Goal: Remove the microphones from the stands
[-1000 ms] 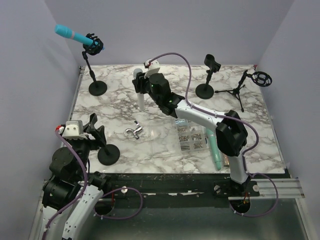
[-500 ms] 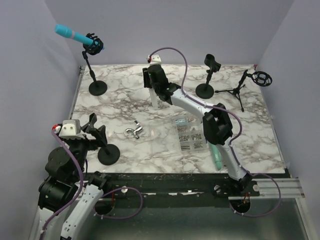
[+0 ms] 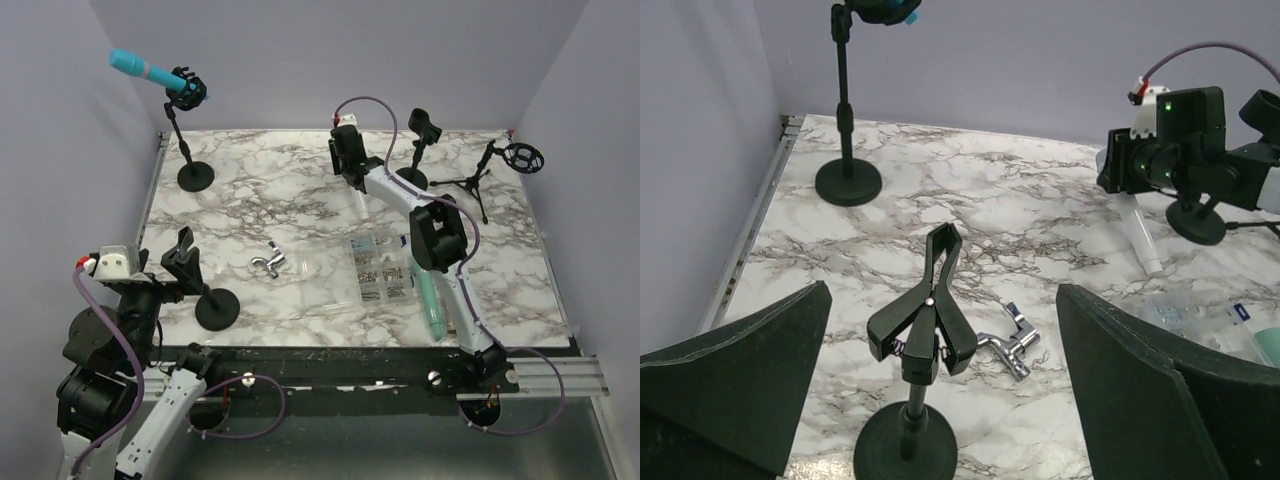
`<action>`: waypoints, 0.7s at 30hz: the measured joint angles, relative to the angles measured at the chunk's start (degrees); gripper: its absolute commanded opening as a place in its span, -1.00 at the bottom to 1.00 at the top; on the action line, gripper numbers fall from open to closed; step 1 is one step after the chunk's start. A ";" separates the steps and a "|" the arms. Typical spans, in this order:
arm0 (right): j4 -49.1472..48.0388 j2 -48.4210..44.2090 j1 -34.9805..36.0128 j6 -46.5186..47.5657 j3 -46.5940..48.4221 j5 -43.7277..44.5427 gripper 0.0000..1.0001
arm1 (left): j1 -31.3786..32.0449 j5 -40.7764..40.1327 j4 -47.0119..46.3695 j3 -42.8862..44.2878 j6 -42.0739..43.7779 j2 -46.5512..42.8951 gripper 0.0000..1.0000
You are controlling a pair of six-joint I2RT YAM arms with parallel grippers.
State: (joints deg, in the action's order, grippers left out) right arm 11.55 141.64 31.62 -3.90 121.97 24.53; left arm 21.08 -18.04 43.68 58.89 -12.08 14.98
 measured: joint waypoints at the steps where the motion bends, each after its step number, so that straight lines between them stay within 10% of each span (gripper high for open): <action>1: 0.46 0.52 -0.66 0.09 0.00 -0.02 -0.99 | 0.00 0.00 0.13 0.35 0.02 0.00 0.97; 21: 3.56 5.70 -1.95 -2.08 2.40 -0.20 0.06 | 0.00 1.07 3.23 7.28 -0.46 1.27 0.97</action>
State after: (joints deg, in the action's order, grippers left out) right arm 15.11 147.35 29.67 -5.98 124.38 24.34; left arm 21.08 -16.97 46.92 66.17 -12.53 16.25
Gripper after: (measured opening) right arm 0.495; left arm 0.979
